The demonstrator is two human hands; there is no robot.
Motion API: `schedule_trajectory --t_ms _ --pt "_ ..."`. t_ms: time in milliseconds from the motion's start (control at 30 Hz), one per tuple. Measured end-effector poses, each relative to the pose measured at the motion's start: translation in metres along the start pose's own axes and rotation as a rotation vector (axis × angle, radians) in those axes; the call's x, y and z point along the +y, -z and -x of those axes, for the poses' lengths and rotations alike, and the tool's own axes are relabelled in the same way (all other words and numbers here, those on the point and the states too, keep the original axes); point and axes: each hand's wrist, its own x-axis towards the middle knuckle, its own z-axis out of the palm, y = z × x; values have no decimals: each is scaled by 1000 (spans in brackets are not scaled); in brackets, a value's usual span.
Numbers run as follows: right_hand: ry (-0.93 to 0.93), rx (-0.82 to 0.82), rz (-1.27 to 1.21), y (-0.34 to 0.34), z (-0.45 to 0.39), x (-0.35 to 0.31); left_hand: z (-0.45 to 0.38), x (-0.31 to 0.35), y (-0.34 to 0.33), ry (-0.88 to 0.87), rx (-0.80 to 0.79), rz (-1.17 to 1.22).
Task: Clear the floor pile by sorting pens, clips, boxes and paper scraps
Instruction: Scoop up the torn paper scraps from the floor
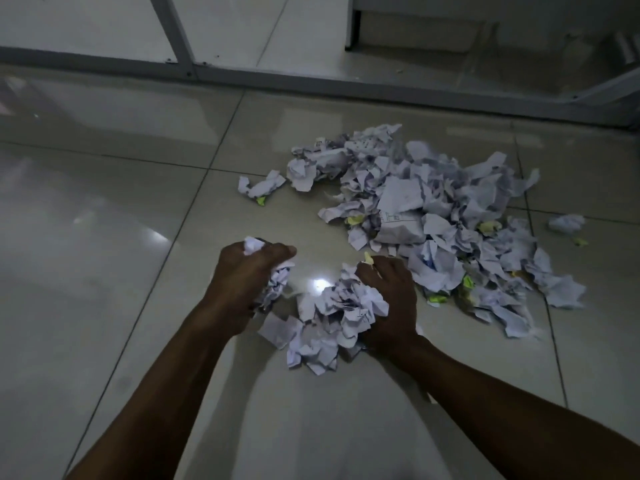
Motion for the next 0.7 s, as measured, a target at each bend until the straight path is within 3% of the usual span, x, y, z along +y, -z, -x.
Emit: schedule_trajectory --t_ms 67,233,333,533,633,700 --pt "-4 51 75 2 -4 -3 4 -1 9 -13 49 41" --pt "-98 -23 -49 11 -25 -10 21 -7 19 -7 63 58" --pt "-123 -82 11 15 -32 -14 32 -9 20 -62 35 -2" --pt "-262 122 129 32 -39 -12 56 -7 -13 -133 -146 -113" --pt "-430 244 -60 45 -48 -18 65 -8 -34 -149 -184 -102" --pt "-637 317 -268 52 -58 -26 73 -11 -46 -114 -247 -83"
